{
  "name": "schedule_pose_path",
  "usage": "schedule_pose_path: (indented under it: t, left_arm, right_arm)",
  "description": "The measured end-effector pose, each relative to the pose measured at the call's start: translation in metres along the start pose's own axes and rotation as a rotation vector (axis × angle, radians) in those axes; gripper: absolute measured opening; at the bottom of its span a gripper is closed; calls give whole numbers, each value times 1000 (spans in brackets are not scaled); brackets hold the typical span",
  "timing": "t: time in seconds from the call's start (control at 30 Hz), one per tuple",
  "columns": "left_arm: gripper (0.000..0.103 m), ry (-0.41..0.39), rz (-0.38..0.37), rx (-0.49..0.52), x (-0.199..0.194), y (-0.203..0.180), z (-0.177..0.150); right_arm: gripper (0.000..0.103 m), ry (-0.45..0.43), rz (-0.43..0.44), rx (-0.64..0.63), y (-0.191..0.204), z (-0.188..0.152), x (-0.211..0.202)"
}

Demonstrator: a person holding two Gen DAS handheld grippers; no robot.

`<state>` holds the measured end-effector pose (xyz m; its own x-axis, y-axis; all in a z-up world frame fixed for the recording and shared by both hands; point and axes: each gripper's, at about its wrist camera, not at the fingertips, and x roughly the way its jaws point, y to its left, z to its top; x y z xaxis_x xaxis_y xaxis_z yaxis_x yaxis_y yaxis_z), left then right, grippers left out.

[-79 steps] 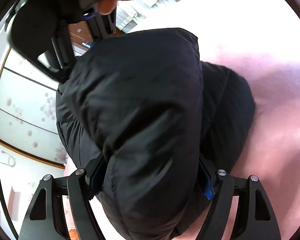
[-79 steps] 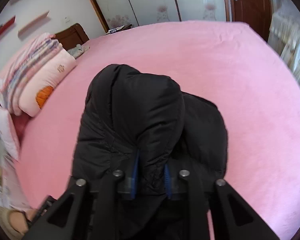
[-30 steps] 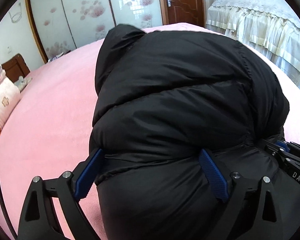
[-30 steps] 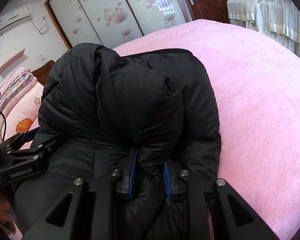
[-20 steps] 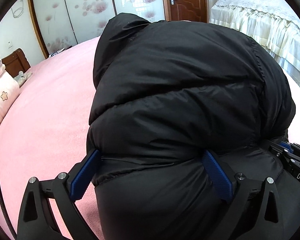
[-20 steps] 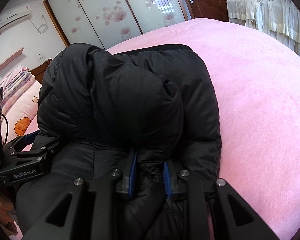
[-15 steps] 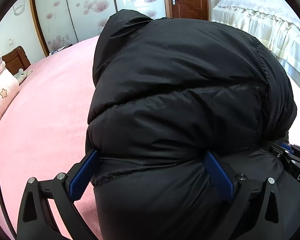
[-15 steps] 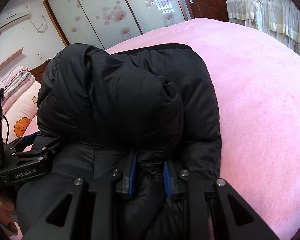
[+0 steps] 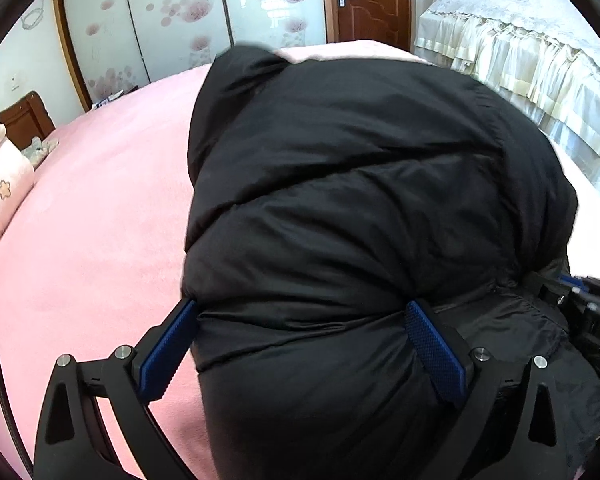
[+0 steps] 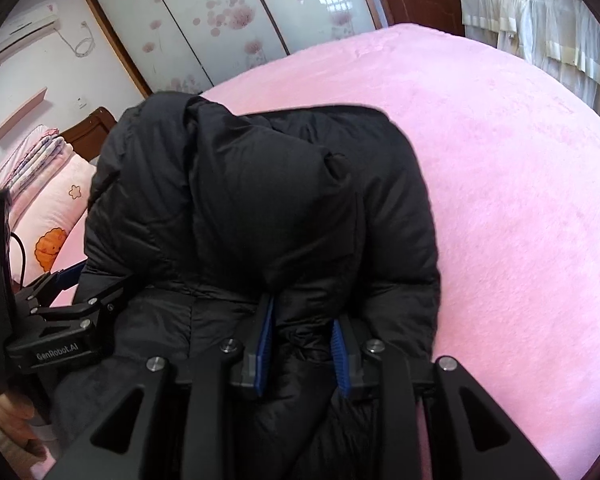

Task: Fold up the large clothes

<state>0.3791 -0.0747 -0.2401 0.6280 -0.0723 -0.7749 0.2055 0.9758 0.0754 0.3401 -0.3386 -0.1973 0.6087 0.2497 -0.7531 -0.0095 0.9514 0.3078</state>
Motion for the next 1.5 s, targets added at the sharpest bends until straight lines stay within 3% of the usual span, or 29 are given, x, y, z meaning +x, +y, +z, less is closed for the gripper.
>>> schedule_pose_path:
  t: [0.23,0.33,0.43,0.5,0.57,0.63,0.77,1.03,1.2,1.4,1.43,1.5]
  left_arm:
    - [100,-112,-30,56,-44,3,22]
    - [100,-162,-38,21,-56,18,40]
    - [92,-154,-33,-10,-47,33,50]
    - [81,-118,-26,-16,-33,40,57]
    - [77,-85,-18,-10,-15,45,66]
    - [77,-77,-6,-14,-3,42,78]
    - [77,-44,-26,-66,26,47,90]
    - [79,11,-93,-118,74,43,85]
    - [79,7,-93,-98,69,46,84]
    - [80,-2,-95,-39,28,54,87]
    - [80,2,-106,-32,20,56,85]
    - [87,9,-132,-24,1,61,83]
  right_arm:
    - [28,-110,-27,-91,26,32,-64]
    - [28,-151,47,-83,37,52,-76]
    - [28,-119,71,-93,50,70,-60]
    - [25,-84,87,-103,59,80,-43]
    - [22,-64,84,-119,66,88,-27]
    - [21,-48,25,-131,66,95,-10]
    - [9,56,-89,-51,39,107,34]
    - [2,111,-138,-38,18,98,58]
    - [2,89,-111,-20,18,98,39]
    - [8,38,-30,3,20,96,-5]
    - [13,31,-20,-4,22,95,-15]
    - [34,22,-17,-27,27,91,-29]
